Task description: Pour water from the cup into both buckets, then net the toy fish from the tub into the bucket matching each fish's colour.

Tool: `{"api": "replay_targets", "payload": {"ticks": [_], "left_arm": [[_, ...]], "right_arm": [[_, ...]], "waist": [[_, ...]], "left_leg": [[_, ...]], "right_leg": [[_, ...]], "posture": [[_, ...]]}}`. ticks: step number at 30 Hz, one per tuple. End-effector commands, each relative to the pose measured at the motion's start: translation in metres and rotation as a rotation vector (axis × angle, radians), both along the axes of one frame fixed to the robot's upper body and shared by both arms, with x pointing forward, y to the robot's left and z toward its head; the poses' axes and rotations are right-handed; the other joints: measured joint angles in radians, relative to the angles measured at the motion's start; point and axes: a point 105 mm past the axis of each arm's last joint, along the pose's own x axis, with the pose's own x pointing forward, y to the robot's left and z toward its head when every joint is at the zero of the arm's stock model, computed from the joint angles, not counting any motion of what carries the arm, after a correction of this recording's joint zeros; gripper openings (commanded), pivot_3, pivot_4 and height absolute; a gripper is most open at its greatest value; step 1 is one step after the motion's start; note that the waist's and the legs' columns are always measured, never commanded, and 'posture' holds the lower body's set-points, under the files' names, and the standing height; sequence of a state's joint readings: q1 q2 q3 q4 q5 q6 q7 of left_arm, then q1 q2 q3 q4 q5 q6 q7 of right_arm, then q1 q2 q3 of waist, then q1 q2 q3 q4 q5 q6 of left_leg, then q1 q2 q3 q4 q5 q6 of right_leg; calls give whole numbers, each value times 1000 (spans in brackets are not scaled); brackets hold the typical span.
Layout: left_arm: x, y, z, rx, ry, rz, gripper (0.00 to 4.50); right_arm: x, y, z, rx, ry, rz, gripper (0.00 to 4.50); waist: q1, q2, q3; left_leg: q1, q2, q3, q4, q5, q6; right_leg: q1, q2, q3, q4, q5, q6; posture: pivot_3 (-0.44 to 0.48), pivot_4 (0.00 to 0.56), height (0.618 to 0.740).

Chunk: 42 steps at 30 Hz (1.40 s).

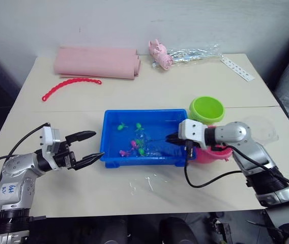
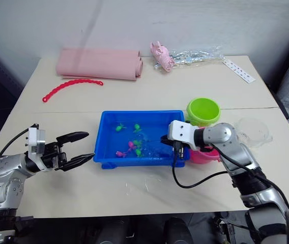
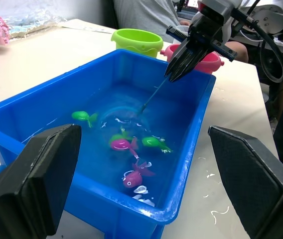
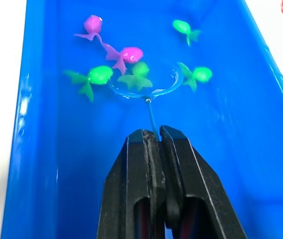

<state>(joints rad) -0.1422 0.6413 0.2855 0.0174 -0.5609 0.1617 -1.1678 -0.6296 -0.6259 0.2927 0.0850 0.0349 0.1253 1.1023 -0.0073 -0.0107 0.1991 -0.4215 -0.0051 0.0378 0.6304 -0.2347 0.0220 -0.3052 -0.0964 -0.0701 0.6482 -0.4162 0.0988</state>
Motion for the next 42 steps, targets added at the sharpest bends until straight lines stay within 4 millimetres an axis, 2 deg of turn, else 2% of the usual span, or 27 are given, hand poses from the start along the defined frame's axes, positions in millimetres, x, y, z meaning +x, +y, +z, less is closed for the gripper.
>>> {"api": "replay_targets", "payload": {"ticks": [1,15,19,24,32,37,39,42], "left_arm": [[-3,2,3,-5,-20,2,4467],[-7,11,1,18,-10,31,4467],[-8,12,2,19,-11,36,4467],[-8,13,3,19,-13,41,4467],[-7,14,3,15,-11,40,4467],[-8,13,5,9,-24,18,4467],[-8,11,6,3,-30,5,4467],[-6,7,9,0,-39,-18,4467]], "right_arm": [[5,3,8,-15,-34,20,0],[6,31,12,98,31,61,0],[5,31,17,123,43,60,0],[1,22,25,209,136,32,0],[-7,8,37,276,179,12,0],[-20,-21,51,316,135,-16,0],[-26,-32,59,332,64,1,0],[-31,-48,61,344,63,-28,0]], "waist": [[0,0,0],[-1,0,0],[-3,0,0],[-6,0,0],[-7,0,0],[-2,0,0],[1,0,0],[2,0,0]], "left_leg": [[0,0,0,0,0,0],[0,0,0,0,0,0],[0,0,0,0,0,0],[0,0,0,0,0,0],[0,0,0,-1,0,0],[0,0,0,-1,0,0],[0,0,0,-1,-1,0],[0,0,0,-1,-1,0]], "right_leg": [[0,0,0,0,0,0],[-1,0,0,5,0,0],[-1,0,0,5,0,0],[-1,0,0,5,0,0],[-1,0,0,5,0,0],[-1,0,0,4,0,0],[0,0,0,3,0,0],[0,0,0,0,0,0]], "posture": [[0,150,740],[0,150,740],[0,150,740],[0,150,740],[0,150,740],[0,150,740],[0,150,740],[0,150,740]]}}
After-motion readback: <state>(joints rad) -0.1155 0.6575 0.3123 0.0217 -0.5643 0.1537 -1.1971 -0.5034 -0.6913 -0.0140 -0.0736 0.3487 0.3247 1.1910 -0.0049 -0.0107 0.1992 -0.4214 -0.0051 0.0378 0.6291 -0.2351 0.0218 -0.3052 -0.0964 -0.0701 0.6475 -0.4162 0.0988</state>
